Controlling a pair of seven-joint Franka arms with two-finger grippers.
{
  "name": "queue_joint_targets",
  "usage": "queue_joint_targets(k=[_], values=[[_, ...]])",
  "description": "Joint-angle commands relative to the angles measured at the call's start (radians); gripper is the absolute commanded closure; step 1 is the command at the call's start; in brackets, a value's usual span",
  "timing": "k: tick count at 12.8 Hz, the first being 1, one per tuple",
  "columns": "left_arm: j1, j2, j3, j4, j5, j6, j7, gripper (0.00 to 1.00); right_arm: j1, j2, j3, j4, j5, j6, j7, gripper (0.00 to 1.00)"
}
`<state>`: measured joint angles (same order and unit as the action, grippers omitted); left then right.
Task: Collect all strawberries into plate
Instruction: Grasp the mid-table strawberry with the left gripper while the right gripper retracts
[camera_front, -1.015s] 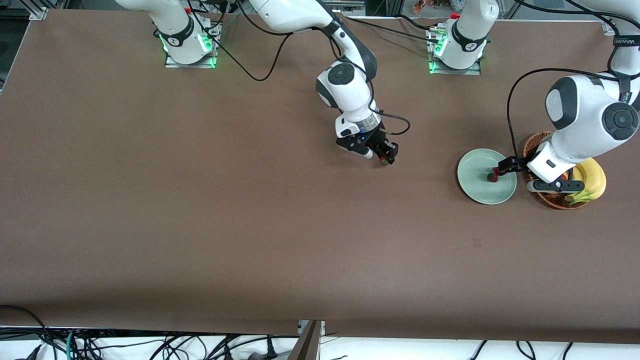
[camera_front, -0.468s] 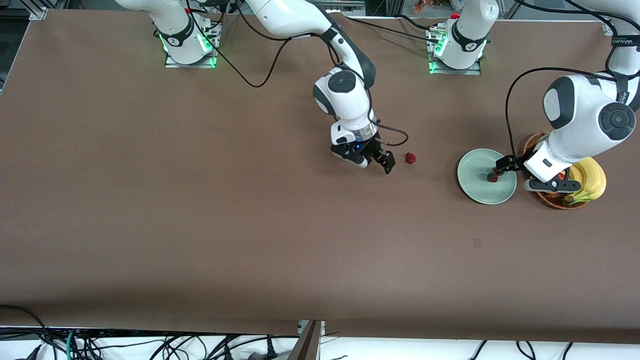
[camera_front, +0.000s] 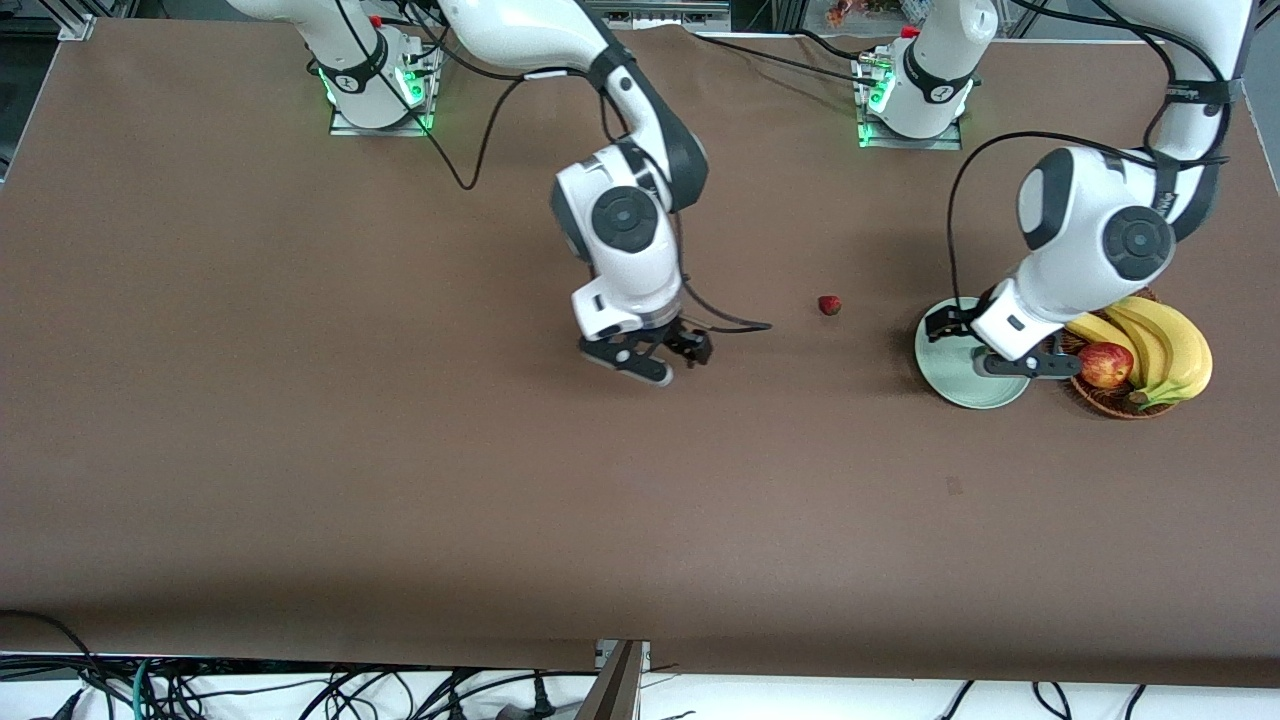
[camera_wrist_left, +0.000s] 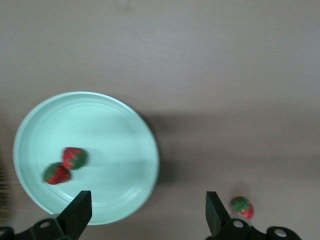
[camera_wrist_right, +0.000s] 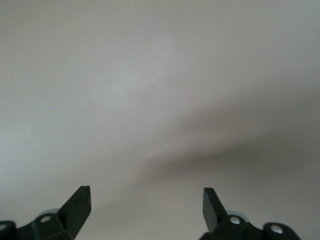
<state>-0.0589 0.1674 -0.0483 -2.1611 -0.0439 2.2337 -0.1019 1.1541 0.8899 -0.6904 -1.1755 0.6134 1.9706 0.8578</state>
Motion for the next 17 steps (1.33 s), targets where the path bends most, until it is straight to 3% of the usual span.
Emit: queue_joint_targets(k=[1,6,9,12,14,15,17], values=[[0.002,-0.063,-0.042,-0.057,-0.019,-0.006,-0.067,0.0,0.006,-0.095,-0.111,-0.073,0.009,-0.134,-0.085,0.0],[-0.001,-0.057,-0.201,-0.109,-0.019,0.018,-0.352,0.0,0.006,-0.193,-0.228,-0.107,0.008,-0.327,-0.319,0.0],[-0.012,-0.008,-0.254,-0.178,-0.019,0.162,-0.429,0.0,-0.001,-0.226,-0.259,-0.125,-0.004,-0.369,-0.365,0.0],[-0.021,0.066,-0.275,-0.213,-0.007,0.277,-0.498,0.0,-0.062,-0.264,-0.311,-0.125,-0.004,-0.443,-0.57,0.0],[-0.024,0.099,-0.275,-0.236,-0.005,0.346,-0.499,0.0,-0.155,-0.33,-0.282,-0.127,-0.033,-0.493,-0.655,0.0],[-0.024,0.115,-0.275,-0.243,-0.005,0.368,-0.499,0.0,-0.216,-0.369,-0.217,-0.127,-0.075,-0.504,-0.666,0.0],[-0.024,0.139,-0.275,-0.243,-0.005,0.383,-0.499,0.0,-0.356,-0.483,-0.009,-0.15,-0.251,-0.495,-0.665,0.0]])
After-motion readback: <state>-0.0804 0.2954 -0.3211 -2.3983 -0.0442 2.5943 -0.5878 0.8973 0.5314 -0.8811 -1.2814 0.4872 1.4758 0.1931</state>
